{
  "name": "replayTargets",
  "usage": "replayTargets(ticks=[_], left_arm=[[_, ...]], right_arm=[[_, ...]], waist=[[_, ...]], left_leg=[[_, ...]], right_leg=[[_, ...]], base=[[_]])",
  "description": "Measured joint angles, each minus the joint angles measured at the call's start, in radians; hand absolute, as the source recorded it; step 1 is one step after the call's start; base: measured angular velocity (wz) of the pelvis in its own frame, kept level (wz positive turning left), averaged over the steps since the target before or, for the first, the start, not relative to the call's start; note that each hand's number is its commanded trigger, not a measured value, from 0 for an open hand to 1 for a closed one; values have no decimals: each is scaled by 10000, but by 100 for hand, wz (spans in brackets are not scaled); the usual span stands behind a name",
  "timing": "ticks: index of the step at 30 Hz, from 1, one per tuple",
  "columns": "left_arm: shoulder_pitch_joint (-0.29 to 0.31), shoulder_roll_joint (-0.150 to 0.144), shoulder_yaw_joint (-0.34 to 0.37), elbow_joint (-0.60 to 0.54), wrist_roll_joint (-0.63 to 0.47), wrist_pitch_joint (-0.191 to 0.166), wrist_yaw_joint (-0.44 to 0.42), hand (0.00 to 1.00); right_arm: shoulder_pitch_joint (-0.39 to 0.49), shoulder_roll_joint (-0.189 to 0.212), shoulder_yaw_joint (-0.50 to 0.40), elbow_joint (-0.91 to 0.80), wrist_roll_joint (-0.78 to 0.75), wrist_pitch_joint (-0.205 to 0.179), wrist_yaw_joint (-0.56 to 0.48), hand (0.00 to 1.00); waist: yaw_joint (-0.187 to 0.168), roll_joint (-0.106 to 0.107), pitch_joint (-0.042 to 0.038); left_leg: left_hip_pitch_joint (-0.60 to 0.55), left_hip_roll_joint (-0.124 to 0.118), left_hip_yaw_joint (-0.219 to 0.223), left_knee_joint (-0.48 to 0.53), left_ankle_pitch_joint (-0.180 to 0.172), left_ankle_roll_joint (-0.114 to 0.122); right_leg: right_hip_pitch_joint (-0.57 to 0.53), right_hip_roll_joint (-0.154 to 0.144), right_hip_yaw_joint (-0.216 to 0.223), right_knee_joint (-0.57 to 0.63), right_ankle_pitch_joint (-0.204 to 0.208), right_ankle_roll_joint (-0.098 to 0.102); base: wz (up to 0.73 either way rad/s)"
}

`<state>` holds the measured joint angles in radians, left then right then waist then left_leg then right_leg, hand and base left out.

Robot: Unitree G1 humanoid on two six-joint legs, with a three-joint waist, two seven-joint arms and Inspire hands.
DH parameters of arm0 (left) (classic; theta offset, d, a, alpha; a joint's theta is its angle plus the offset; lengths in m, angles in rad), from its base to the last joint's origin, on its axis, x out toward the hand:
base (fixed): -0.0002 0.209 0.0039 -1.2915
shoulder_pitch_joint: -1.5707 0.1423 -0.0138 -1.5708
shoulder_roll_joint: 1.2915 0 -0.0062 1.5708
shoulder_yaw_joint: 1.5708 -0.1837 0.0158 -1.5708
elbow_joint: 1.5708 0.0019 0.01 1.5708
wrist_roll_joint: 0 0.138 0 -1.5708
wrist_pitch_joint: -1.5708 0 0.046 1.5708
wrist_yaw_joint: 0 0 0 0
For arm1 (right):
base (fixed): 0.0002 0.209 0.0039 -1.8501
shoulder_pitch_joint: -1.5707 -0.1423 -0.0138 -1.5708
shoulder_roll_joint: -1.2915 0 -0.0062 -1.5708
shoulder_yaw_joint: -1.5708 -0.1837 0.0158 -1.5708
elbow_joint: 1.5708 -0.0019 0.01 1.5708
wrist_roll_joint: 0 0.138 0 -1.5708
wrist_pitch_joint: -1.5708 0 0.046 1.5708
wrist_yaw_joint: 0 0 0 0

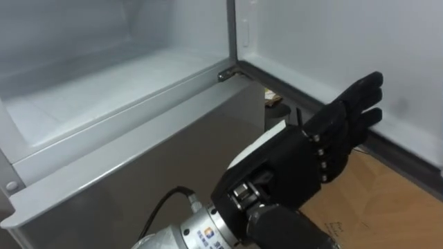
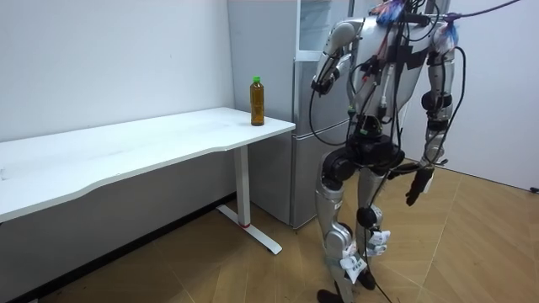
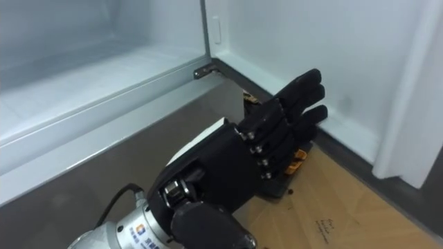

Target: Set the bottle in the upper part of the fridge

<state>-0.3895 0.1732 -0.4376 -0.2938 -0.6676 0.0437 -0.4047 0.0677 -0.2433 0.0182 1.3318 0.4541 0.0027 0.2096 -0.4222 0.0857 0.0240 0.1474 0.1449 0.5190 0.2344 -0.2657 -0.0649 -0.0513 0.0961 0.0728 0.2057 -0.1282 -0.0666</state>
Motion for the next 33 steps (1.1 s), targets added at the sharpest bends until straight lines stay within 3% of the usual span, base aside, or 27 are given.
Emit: replayTargets(ticks=[5,9,18,23,26,28,33], left_arm=[[2,56,-6,-5,37,-33,17,0],[2,61,-19,-37,82,-83,80,0],[3,40,19,-685,459,-87,533,0],[18,99,30,-1225,638,-106,793,0],[123,201,35,-1492,1288,-235,897,0],[149,280,110,-1517,1837,-239,899,0],[499,322,652,-1588,1911,-449,945,0]], right_arm=[[-11,-105,37,88,-9,-26,-9,0],[-35,-98,202,-3,-118,-28,-157,0],[-159,-56,391,-75,96,-273,-410,0],[-244,64,394,-76,126,-367,-465,0],[-314,129,430,-73,110,-373,-597,0],[-296,185,581,-79,-42,-384,-651,0],[-245,273,782,-78,-89,-583,-642,0]], waist=[[211,1,-1],[505,6,-10],[1192,81,-86],[1487,66,-84],[1739,-25,-91],[1886,-227,-67],[2306,-413,-139]], left_leg=[[-23,-10,-74,-141,3,-2],[-296,-33,-323,-149,10,-8],[-484,-217,-1400,-333,189,52],[-476,-320,-1826,-384,315,100],[-480,-358,-2033,-453,360,109],[-483,-383,-2296,-451,396,114],[-500,-406,-2546,-389,409,110]], right_leg=[[10,-60,-317,-1,11,-5],[-35,-181,-825,-4,16,4],[299,-488,-1901,-236,7,47],[554,-630,-2306,-387,-20,83],[582,-666,-2469,-379,-26,88],[685,-692,-2604,-407,-39,85],[881,-736,-2881,-538,-54,80]], base=[[20],[35],[39],[29],[14],[22],[18]])
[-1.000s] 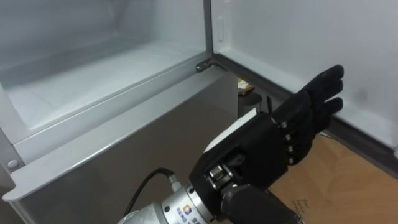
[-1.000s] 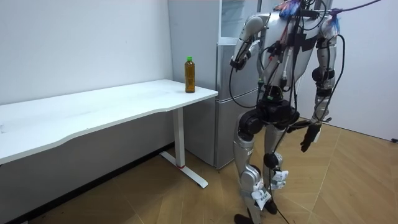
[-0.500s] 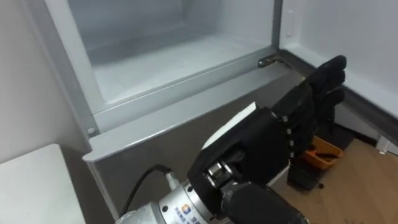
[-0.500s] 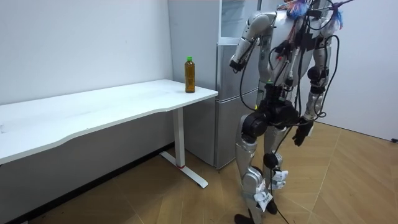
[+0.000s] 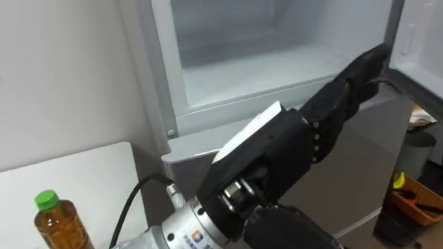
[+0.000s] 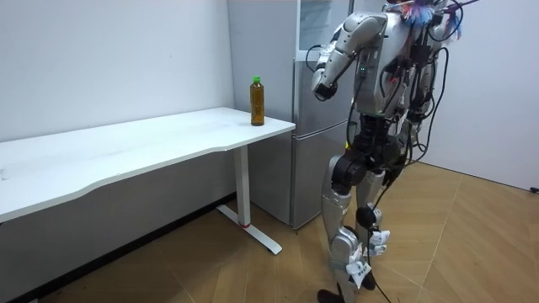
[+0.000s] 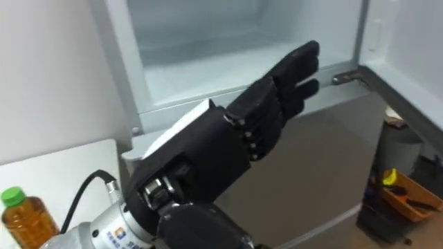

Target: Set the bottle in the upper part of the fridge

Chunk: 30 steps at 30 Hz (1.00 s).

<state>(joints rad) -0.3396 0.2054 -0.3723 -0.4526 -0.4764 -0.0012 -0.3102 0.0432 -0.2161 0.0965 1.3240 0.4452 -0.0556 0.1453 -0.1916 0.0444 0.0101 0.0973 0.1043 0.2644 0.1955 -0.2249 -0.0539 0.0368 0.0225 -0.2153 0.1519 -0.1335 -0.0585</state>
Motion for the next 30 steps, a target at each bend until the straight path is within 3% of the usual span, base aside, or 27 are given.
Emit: replayTargets(ticks=[4,10,17,21,23,25,28,30], left_arm=[[455,-5,642,-543,204,-41,226,0],[1008,-192,1743,-914,895,-296,754,0],[1843,-219,3094,-1448,1541,-565,1899,0],[1972,-223,4071,-1759,1658,-1066,2255,0],[2255,-228,4536,-1757,1653,-1349,2507,0],[3077,-226,5015,-1676,1676,-1573,2842,0],[3944,-224,5486,-1589,1668,-1572,3311,0],[4204,-224,5771,-1518,1672,-1565,3512,0]], right_arm=[[25,56,-20,-8,-18,-109,19,0],[51,179,-36,28,-364,-196,24,0],[186,245,-190,39,-496,-343,80,0],[326,308,-469,33,-575,-427,92,0],[441,303,-592,9,-583,-471,98,0],[696,348,-905,-122,-575,-534,99,0],[800,418,-1191,-137,-580,-528,96,0],[727,430,-1206,-137,-614,-529,101,0]], waist=[[338,51,-75],[797,-28,-46],[1148,-30,-70],[1316,-74,-46],[1464,-80,-54],[1623,-88,-57],[1744,-119,-63],[1781,-106,-76]], left_leg=[[-156,-78,-302,33,27,39],[18,-160,-646,17,45,49],[22,-213,-791,20,45,50],[40,-278,-1134,19,52,62],[62,-303,-1128,28,52,62],[229,-347,-1159,7,51,62],[316,-405,-1349,13,51,62],[263,-424,-1409,24,51,62]], right_leg=[[-5,-78,-244,-13,-47,51],[356,-182,-605,-17,-162,119],[501,-216,-659,-15,-287,161],[622,-280,-916,-14,-317,196],[683,-317,-985,-14,-360,223],[829,-354,-1003,6,-446,261],[895,-376,-993,20,-531,282],[872,-388,-1004,21,-545,292]], base=[[23],[18],[13],[18],[8],[10],[12],[14]])
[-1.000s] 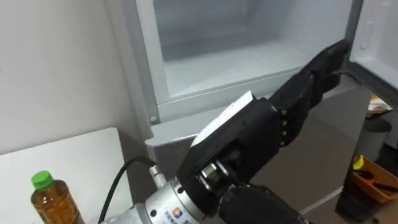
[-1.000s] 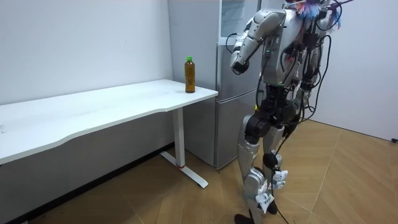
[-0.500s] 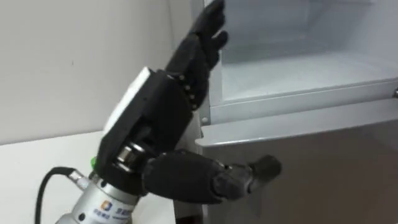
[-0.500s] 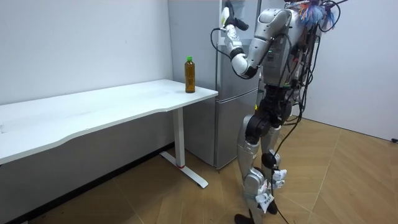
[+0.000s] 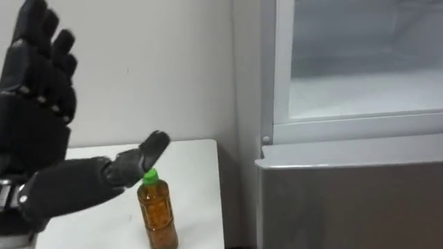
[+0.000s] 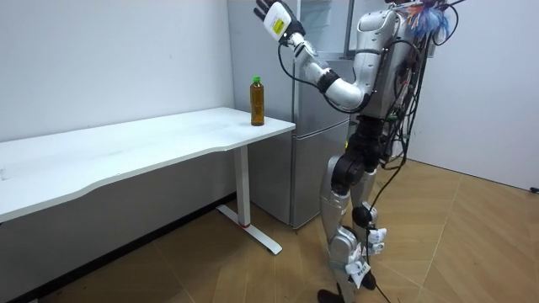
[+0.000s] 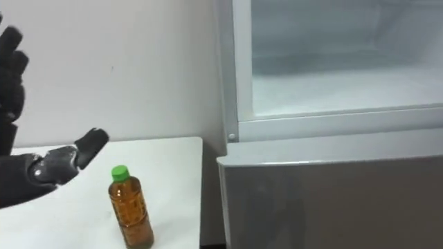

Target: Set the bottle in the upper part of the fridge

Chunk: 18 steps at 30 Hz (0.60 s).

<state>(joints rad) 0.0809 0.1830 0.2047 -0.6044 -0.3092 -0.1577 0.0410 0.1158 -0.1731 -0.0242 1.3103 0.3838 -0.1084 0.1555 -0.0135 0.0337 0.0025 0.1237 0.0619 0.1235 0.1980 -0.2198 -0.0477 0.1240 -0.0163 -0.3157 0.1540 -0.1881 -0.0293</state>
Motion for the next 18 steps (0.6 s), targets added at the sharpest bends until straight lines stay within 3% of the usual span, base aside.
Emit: replayTargets(ticks=[6,11,13,14,18], left_arm=[[404,-23,1023,736,78,-35,457,0],[1133,-297,1493,1763,75,90,953,0],[1352,-454,1553,1985,64,87,1104,0],[1494,-472,1551,2277,49,59,1219,0],[2039,-562,1437,3662,-98,84,1517,0]], right_arm=[[385,36,-229,-300,-8,-7,9,0],[624,111,-540,-314,7,14,48,0],[731,123,-667,-420,17,17,121,0],[812,127,-741,-593,2,67,130,0],[1142,178,-780,-1173,58,177,75,0]], waist=[[457,19,-6],[463,45,15],[469,49,2],[475,-10,41],[484,27,9]], left_leg=[[42,-42,-182,-11,0,1],[101,-50,-176,-5,-1,0],[98,-52,-177,-6,-1,1],[86,-60,-168,-9,-2,2],[88,-63,-171,2,-2,2]], right_leg=[[87,-9,0,-15,-4,8],[186,1,-17,-27,-61,13],[188,2,10,-28,-71,16],[189,-2,47,-28,-86,17],[192,6,85,-19,-108,8]], base=[[4],[5],[2],[4],[0]])
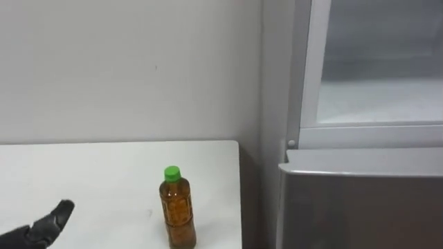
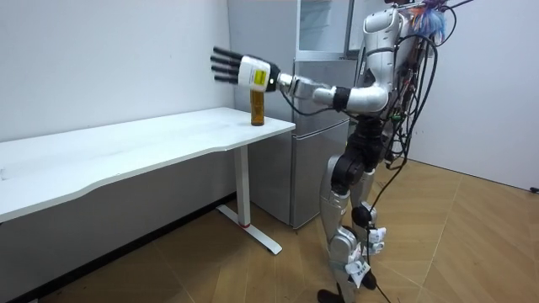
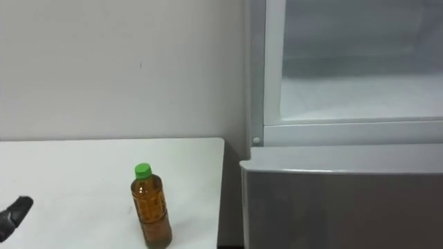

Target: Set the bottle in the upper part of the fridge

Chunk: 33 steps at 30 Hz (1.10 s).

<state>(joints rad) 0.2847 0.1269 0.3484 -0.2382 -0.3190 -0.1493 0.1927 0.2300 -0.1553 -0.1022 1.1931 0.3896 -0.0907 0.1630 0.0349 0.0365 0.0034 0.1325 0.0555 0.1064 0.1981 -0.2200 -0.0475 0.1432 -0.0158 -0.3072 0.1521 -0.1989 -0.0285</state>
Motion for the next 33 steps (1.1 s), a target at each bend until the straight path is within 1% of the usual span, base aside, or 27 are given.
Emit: replayTargets(ticks=[2,3,5,6,7,8,9,10,13,14,15,16,17,18,19,20,21,22,25,26,27,28,30,33], left_arm=[[161,-14,-3,717,-60,-38,12,0],[188,-41,-25,1275,-55,-35,32,0],[189,-52,-81,2014,-57,-30,170,0],[190,-63,-88,2344,-56,-33,240,0],[198,-62,-104,2523,-79,-46,259,0],[257,-63,-195,2867,-362,-53,340,0],[339,-77,-314,3245,-608,-53,396,0],[352,-78,-372,3511,-613,-83,404,0],[341,-128,-595,5394,-613,-114,406,0],[340,-163,-601,5658,-616,-113,383,0],[318,-213,-636,6195,-611,-122,336,0],[270,-214,-745,6763,-613,-122,317,0],[256,-221,-776,7033,-615,-121,305,0],[251,-224,-806,7545,-622,-122,252,0],[246,-223,-806,8035,-616,-122,189,0],[246,-226,-810,8261,-616,-119,173,0],[247,-230,-810,8602,-616,-117,127,0],[250,-231,-810,8901,-616,-117,94,0],[271,-238,-818,9488,-623,-107,-23,0],[284,-239,-851,9580,-623,-112,-65,0],[285,-235,-1028,9851,-621,-125,-108,0],[276,-236,-1230,10246,-622,-123,-207,0],[317,-231,-1550,10789,-599,-86,-455,0],[509,-230,-1980,11143,-578,11,-789,0]], right_arm=[[37,2,-21,32,-16,0,-11,0],[54,2,-60,41,-13,-1,-14,0],[50,3,-74,42,-23,-1,-12,0],[46,3,-73,42,-21,-1,11,0],[74,0,-73,42,-16,0,22,0],[80,-18,-72,39,-4,2,58,0],[59,-19,-77,39,-11,6,110,0],[33,-19,-77,32,-22,12,134,0],[32,-17,-94,31,-195,21,238,0],[30,-11,-103,29,-246,23,248,0],[11,6,-107,30,-312,21,277,0],[4,12,-116,39,-350,21,324,0],[3,14,-124,41,-353,21,348,0],[-5,20,-148,41,-359,21,392,0],[10,26,-215,38,-369,20,404,0],[23,27,-261,38,-369,20,403,0],[45,30,-358,35,-404,20,392,0],[71,26,-418,35,-440,20,359,0],[93,27,-459,36,-410,21,319,0],[95,27,-461,37,-400,21,307,0],[95,18,-468,38,-399,20,295,0],[81,5,-468,39,-397,20,296,0],[41,6,-464,40,-409,20,317,0],[45,6,-440,60,-406,22,374,0]], waist=[[-7,-25,-10],[-9,6,-12],[-10,44,1],[-3,-12,-14],[-2,-19,-10],[10,-34,1],[5,-42,-14],[22,-50,-16],[-12,-106,-27],[-12,-129,-35],[-17,-168,-31],[-14,-174,-24],[-8,-179,-26],[-22,-228,-22],[-26,-279,-36],[-29,-290,-45],[-31,-252,-71],[-26,-263,-75],[-25,-239,-72],[-35,-251,-58],[-35,-233,-46],[-26,-171,-65],[-83,-114,-60],[-152,-129,-56]], left_leg=[[40,6,1,-1,0,0],[84,5,4,-1,0,0],[138,4,14,-6,-1,-1],[136,4,18,-9,-1,-1],[137,3,26,-14,-1,-1],[141,3,61,-15,-1,-1],[156,-1,70,-14,-1,-1],[175,-2,73,-21,-1,-1],[194,12,153,-24,-1,-1],[189,13,151,-20,-1,-1],[188,13,151,-18,-1,-1],[188,11,151,-16,-1,0],[188,10,151,-16,-2,0],[189,8,153,-15,-3,1],[194,6,158,-7,-8,6],[194,6,164,-2,-13,13],[187,8,169,7,-17,18],[182,7,170,5,-19,20],[154,10,182,5,-39,49],[155,13,221,1,-45,60],[164,17,333,-13,-54,74],[176,14,343,-31,-62,89],[190,13,368,-33,-64,93],[185,15,369,-25,-64,92]], right_leg=[[29,8,4,0,-1,-5],[82,6,0,-6,-1,-5],[146,5,4,-13,-3,-6],[146,1,-3,-10,-12,-13],[146,0,5,-9,-20,-11],[139,-3,38,6,-32,-4],[135,-9,61,7,-36,-2],[140,-9,70,13,-40,0],[100,5,165,27,-50,-12],[88,5,174,28,-50,-12],[86,5,179,29,-51,-13],[91,3,181,26,-50,-13],[94,3,185,25,-50,-12],[118,4,198,21,-49,-11],[151,2,177,14,-48,-11],[153,3,174,14,-48,-10],[150,3,175,14,-48,-11],[145,2,163,14,-48,-10],[130,-7,134,14,-51,-6],[131,-8,121,14,-54,-1],[142,-11,122,14,-59,7],[146,-15,134,16,-57,16],[148,-17,168,25,-52,24],[152,-15,162,22,-52,24]], base=[[0],[0],[0],[0],[0],[0],[0],[-4],[-6],[-6],[0],[0],[0],[0],[0],[0],[0],[0],[1],[6],[4],[0],[-2],[0]])
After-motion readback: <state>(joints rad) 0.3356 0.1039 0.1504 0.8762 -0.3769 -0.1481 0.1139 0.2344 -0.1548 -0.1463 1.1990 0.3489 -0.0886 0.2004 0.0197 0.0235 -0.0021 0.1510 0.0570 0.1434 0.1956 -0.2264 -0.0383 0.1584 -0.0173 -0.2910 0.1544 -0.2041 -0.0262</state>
